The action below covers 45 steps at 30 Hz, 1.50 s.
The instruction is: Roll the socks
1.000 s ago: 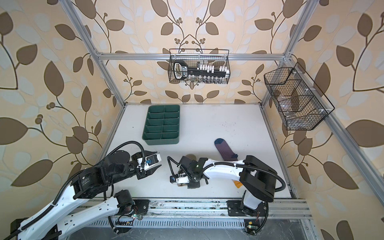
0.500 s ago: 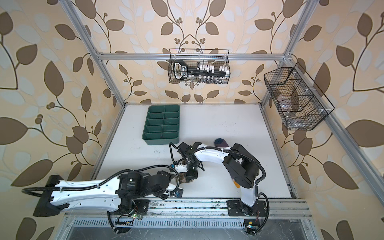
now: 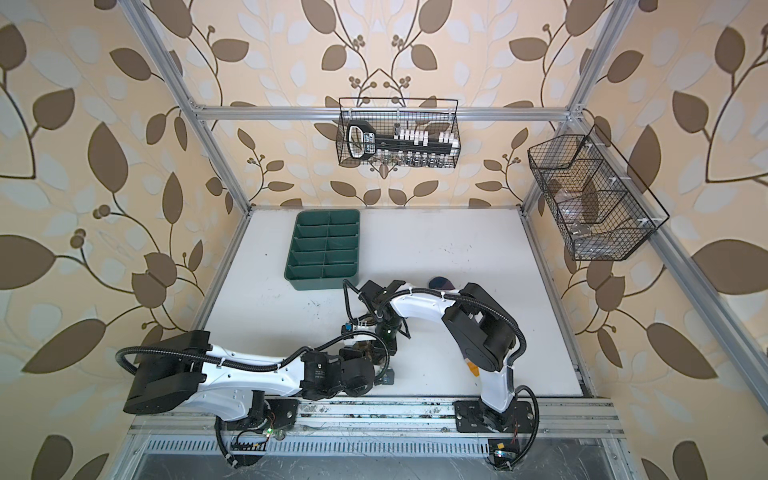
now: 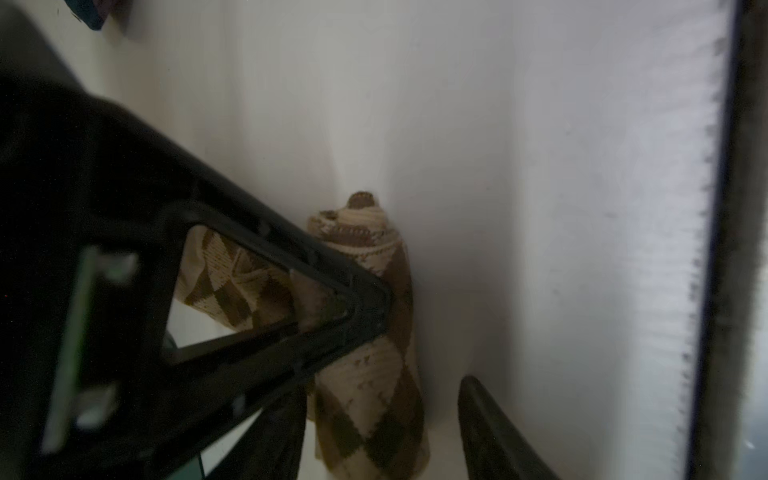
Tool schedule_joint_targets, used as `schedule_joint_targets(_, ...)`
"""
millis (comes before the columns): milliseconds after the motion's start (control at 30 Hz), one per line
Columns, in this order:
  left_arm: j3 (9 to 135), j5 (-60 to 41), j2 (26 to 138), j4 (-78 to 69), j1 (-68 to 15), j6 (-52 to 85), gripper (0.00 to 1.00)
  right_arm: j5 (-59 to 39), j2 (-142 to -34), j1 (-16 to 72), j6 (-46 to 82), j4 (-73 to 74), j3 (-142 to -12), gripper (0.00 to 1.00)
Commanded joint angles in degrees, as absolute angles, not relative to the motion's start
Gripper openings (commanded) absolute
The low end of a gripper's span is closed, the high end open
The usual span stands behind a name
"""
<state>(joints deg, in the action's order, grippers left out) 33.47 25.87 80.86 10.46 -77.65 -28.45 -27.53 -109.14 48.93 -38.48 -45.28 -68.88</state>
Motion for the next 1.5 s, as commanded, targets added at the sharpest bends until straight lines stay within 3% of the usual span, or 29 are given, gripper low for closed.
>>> schedule_joint_targets(0, 33.5, 30.0, 82.0, 5.7, -77.7, -26.4, 0.46, -26.4, -109.7, 48.4, -40.0, -44.9, -66.2, 0.13)
schedule_joint_targets(200, 35.7, 27.8, 84.3, 8.7, -76.5, -25.2, 0.12, -27.9, -106.8, 47.0, -37.6, -42.5, -65.0, 0.15)
schedule_joint_targets(367, 38.2, 18.9, 82.0, 15.4, -72.4, -23.4, 0.0, -25.5, -100.2, 45.7, -32.8, -35.7, -61.4, 0.26)
schedule_joint_targets(567, 44.0, 0.2, 81.5, 28.3, -64.9, -25.9, 0.0, -17.8, -86.1, 38.7, -20.2, -23.4, -53.8, 0.46)
schedule_joint_targets(900, 57.6, -20.5, 96.7, 41.8, -53.0, -27.3, 0.02, 7.6, -50.1, 29.9, -5.9, -2.1, -37.7, 0.5)
schedule_joint_targets(1000, 62.4, -23.9, 101.3, 45.8, -50.5, -27.8, 0.02, 4.1, -40.8, 30.0, -8.7, -0.7, -33.8, 0.49)
schedule_joint_targets(1100, 66.3, -27.1, 105.0, 49.0, -48.5, -28.2, 0.03, -8.2, -35.1, 30.3, -16.8, -2.0, -30.6, 0.44)
schedule_joint_targets(1200, 69.8, -28.5, 108.8, 52.1, -46.8, -27.6, 0.05, -9.3, -34.9, 36.9, -25.4, -8.8, -31.0, 0.42)
schedule_joint_targets(1367, 72.3, -30.8, 112.9, 53.3, -45.0, -26.7, 0.08, 6.9, -44.2, 58.2, -41.5, -21.4, -32.7, 0.43)
schedule_joint_targets(1467, 72.7, -31.3, 113.7, 53.1, -44.7, -26.7, 0.08, 15.8, -50.7, 66.4, -44.7, -18.1, -30.8, 0.44)
